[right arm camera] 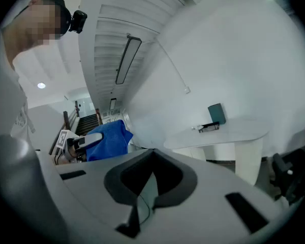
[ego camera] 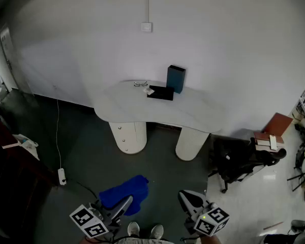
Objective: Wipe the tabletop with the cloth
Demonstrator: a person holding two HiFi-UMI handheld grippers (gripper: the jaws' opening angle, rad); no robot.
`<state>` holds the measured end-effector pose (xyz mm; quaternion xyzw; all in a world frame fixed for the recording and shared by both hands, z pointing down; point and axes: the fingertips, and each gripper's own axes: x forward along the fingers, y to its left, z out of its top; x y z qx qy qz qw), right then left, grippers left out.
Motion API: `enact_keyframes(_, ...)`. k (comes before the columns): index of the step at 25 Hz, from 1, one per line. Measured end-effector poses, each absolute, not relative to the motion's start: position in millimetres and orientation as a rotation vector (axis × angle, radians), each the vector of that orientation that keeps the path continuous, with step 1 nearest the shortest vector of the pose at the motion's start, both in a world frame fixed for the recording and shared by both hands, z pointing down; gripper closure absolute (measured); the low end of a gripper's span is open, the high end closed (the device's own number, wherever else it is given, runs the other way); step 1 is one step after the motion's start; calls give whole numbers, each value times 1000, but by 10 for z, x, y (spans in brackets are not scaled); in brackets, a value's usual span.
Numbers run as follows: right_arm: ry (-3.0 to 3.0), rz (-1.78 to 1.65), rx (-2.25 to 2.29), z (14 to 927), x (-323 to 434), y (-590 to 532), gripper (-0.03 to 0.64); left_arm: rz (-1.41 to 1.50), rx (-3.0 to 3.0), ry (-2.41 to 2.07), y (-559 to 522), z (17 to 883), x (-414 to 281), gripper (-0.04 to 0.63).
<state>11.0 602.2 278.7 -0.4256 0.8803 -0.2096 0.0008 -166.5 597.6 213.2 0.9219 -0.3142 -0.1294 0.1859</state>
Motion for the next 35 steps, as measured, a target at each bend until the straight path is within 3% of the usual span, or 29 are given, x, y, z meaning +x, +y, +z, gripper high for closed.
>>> enact_keyframes(35,2779,-681,-1319,2893,471,5861,609,-356,2565,-926,5817,2263,-1302,465)
